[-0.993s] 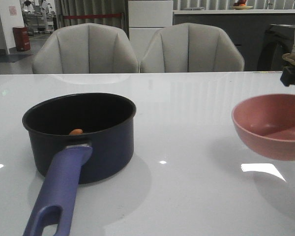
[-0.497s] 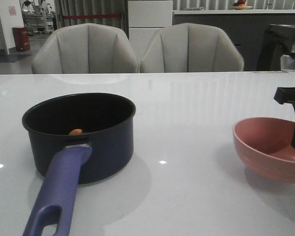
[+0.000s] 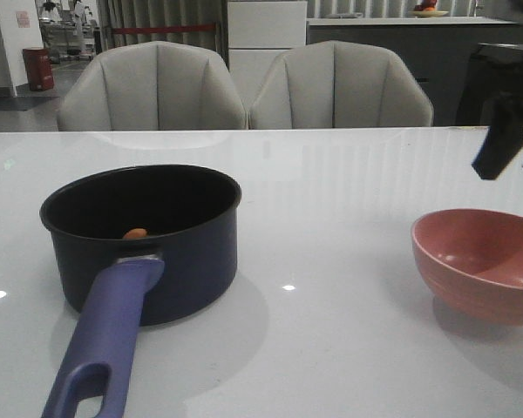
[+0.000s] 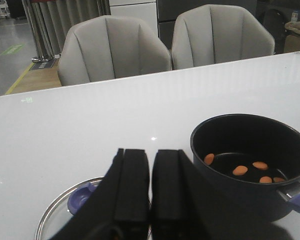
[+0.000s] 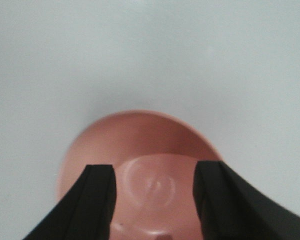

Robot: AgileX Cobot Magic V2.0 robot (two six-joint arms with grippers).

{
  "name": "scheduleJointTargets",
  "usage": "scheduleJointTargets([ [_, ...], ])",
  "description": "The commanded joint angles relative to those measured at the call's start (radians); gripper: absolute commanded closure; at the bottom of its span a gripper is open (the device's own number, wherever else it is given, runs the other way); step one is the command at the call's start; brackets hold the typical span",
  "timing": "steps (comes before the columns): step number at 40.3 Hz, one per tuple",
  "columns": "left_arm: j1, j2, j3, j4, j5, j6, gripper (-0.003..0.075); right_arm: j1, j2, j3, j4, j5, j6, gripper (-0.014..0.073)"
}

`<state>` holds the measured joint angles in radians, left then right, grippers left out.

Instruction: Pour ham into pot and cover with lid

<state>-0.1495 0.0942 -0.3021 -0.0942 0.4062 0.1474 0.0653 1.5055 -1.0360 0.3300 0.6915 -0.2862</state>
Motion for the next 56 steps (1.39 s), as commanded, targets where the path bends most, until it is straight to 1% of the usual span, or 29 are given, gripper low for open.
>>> scheduleJointTargets([
  [1,-0.007,0.012,-0.027,-0.004,-0.073,-0.003,0.0606,0.043,-0.110,0.000,0.057,-0.071,-0.051,0.0134],
  [8,-0.007,0.012,-0.027,-0.004,-0.073,-0.003,0.0606,0.099,-0.243,0.041,0.059,-0.111,-0.051,0.0134],
  [16,-0.007,0.012,-0.027,-0.004,-0.073,-0.003,0.0606,0.170,-0.435,0.157,0.059,-0.235,-0.051,0.0134],
  [27,-0.007,0.012,-0.027,-0.004,-0.073,-0.003,0.0606,0.270,-0.732,0.359,0.058,-0.441,-0.051,0.0134],
  [33,-0.007,0.012,-0.027,-0.004,-0.072,-0.003,0.0606,0.318,-0.930,0.483,0.055,-0.546,-0.051,0.0134],
  [42,-0.007,0.012,-0.027,-0.004,-0.072,-0.003,0.0606,0.328,-1.190,0.669,0.053,-0.703,-0.051,0.0134],
  [49,-0.007,0.012,-0.027,-0.004,-0.072,-0.003,0.0606,0.328,-1.307,0.776,0.053,-0.691,-0.051,0.0134],
  [56,-0.007,0.012,-0.027,-0.004,-0.072,-0.003,0.0606,0.328,-1.329,0.837,0.054,-0.656,-0.051,0.0137],
])
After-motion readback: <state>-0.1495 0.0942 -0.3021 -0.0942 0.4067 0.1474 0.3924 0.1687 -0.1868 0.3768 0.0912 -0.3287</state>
